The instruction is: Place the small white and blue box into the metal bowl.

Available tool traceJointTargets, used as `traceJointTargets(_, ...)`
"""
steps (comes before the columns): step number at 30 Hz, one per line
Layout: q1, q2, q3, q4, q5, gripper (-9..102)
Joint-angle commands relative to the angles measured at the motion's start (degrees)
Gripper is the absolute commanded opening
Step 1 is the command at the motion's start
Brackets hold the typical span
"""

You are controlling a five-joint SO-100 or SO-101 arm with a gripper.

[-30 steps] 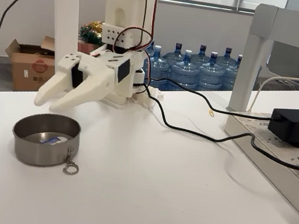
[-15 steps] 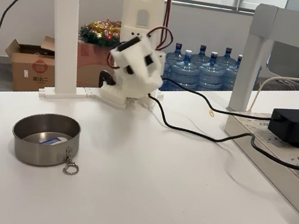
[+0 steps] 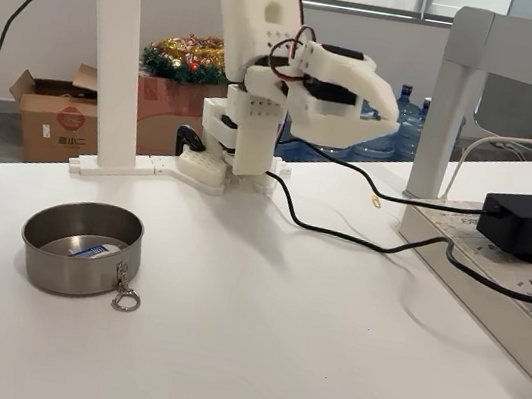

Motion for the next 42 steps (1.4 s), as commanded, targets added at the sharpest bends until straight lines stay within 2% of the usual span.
traceJointTargets(1, -0.53, 20.48, 4.13, 36.47, -0.44, -5)
traceJointTargets(5, -0.79, 39.64, 4.83, 63.28, -0.44, -5)
traceJointTargets(8, -1.93, 51.42, 4.83, 78.93, -0.44, -5)
traceJointTargets(12, -2.29, 61.08, 4.48, 92.72, -0.44, -5)
traceJointTargets(16, -2.2, 66.01, 4.22, 101.07, -0.35, -5)
traceJointTargets(19, -2.2, 66.8, 4.22, 104.06, 2.64, -5)
traceJointTargets(23, -2.2, 66.8, 4.22, 104.15, 5.98, -5)
traceJointTargets(42, -2.11, 66.8, 4.22, 104.15, 6.06, -5)
